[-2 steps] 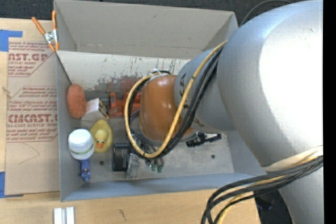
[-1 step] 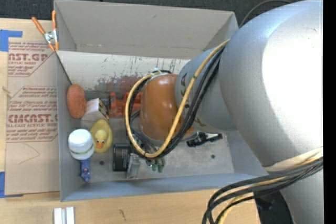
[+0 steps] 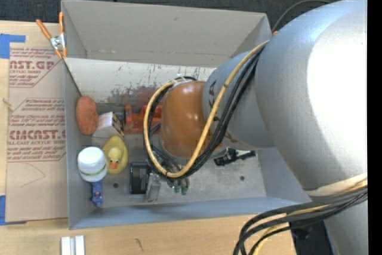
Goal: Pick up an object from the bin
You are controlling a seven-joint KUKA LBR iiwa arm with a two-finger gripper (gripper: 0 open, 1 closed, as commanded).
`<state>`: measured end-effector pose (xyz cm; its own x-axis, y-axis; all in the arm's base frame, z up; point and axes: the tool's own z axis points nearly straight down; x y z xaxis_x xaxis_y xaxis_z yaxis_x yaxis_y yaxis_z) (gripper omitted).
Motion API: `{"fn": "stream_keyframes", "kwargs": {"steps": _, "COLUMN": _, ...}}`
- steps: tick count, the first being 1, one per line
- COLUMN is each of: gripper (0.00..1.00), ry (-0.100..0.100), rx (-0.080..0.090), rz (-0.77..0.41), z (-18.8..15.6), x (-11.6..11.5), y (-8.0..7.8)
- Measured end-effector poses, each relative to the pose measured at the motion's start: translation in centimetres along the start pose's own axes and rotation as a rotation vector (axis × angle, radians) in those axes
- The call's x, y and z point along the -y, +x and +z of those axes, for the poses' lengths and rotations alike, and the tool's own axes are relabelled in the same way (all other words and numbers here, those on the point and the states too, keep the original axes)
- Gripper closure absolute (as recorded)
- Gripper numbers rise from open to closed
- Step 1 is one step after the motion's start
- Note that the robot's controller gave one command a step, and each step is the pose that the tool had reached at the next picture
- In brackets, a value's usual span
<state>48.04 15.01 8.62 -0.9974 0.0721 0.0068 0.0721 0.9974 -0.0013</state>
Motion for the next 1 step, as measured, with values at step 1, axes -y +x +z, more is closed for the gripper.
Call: {"fn": "stream_keyframes", "kwargs": {"steps": 1, "gripper": 1.00, "ry": 0.000, "rx": 0.000, "rz": 0.000, "z": -1.53, "x": -0.01, "y": 0.02}}
